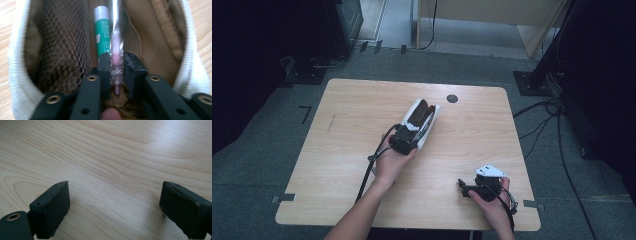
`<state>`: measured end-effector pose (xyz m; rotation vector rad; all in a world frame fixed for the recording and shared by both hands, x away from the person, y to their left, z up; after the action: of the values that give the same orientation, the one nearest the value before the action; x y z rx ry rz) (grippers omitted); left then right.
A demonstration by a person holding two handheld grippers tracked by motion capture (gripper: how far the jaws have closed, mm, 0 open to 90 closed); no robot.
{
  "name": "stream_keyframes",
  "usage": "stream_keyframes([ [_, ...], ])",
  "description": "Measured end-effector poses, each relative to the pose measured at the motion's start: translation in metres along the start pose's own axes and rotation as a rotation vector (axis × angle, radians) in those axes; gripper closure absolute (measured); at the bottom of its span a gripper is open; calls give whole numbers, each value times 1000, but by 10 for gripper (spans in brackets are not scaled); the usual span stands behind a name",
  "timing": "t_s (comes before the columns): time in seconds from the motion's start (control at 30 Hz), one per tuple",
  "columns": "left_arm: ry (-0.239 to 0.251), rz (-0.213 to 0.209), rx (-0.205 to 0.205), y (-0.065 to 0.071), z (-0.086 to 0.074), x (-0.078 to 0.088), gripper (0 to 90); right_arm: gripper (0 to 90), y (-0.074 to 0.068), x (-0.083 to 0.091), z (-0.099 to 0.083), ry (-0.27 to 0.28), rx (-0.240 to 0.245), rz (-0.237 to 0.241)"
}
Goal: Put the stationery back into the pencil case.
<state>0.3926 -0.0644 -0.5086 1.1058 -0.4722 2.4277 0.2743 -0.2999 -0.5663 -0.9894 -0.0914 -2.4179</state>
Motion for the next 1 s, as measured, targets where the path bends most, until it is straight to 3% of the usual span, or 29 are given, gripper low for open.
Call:
stream_keyframes([
  [0.3,21,4,-13,2,-1,4,675,88,0,0,0,-2,0,0],
  [0.53,69,-32,19,-1,-4,14,604,88,0,0,0,-2,0,1],
  [0.7,108,-58,29,-5,-7,30,567,96,0,0,0,-3,-1,2],
  [0.73,115,-68,28,-7,-8,34,532,157,-2,2,0,11,5,1],
  [0.9,160,-106,40,-20,-15,56,474,157,-3,2,1,18,7,-15],
  [1.0,174,-107,36,-24,-18,64,459,159,-5,1,2,26,18,-11],
])
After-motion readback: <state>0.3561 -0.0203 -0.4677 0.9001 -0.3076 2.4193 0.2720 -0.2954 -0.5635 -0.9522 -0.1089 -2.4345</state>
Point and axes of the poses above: each handheld gripper's, and its own axes: x roughly backward along the jaws, z roughly out of its top, y roughly to its right, the point moved 6 cm from there along -x, roughly forward along the jaws, and after that the axes turned 9 degrees about z, right-handed, at the moved point
